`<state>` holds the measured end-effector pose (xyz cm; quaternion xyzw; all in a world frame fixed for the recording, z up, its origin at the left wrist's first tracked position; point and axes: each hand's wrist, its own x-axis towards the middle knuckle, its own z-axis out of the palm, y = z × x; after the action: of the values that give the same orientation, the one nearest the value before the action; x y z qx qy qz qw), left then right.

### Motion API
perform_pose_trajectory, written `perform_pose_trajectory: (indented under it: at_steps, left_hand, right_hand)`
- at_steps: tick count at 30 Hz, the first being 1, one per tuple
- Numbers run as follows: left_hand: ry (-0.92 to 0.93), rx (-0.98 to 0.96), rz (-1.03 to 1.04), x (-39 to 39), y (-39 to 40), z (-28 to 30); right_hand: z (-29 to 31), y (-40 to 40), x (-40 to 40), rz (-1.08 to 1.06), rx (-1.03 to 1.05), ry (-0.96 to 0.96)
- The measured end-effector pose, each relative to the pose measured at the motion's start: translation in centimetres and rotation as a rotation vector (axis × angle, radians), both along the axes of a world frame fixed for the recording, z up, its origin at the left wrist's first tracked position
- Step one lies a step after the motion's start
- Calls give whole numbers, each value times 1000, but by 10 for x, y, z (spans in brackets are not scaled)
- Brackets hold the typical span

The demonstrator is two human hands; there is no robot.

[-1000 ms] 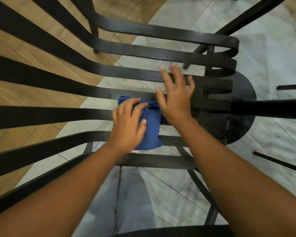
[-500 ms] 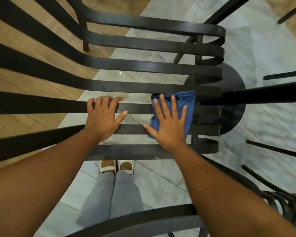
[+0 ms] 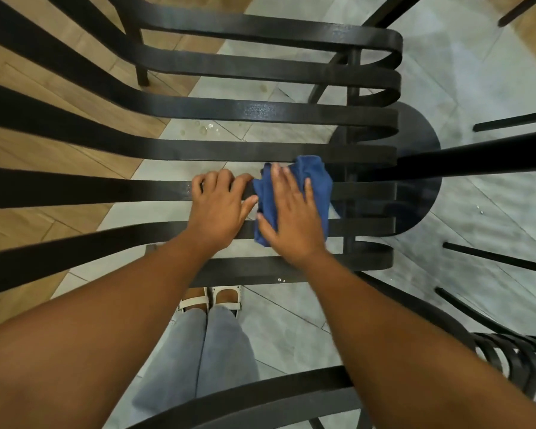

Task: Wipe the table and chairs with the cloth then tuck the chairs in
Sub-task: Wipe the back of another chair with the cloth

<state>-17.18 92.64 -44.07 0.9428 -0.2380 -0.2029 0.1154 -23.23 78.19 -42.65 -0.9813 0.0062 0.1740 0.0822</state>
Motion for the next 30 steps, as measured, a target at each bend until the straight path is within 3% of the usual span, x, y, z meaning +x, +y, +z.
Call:
perform_pose_trajectory:
  at_steps: [7, 12, 15, 19, 24, 26, 30]
  left_hand:
    - [0, 14, 5, 0, -1, 1]
    - [17, 30, 9, -2, -3, 2]
    - [10, 42, 9, -2, -3, -1]
    - [-37, 31, 29, -3, -2, -5]
    - [-87, -6, -28, -2, 3, -3]
    - [-55, -5, -26, -2, 4, -2]
    - [-30, -9, -14, -1, 3, -1]
  right_hand:
    - [4, -94, -23, -313, -183, -32]
    - [3, -50, -9, -786, -185, -55]
    - [2, -6, 2, -738, -156, -2]
    - [2, 41, 3, -488, -99, 100]
    - [4, -13, -12, -201, -12, -42]
    - [9, -43, -20, -265, -29, -28]
    - [19, -56, -19, -600, -67, -39]
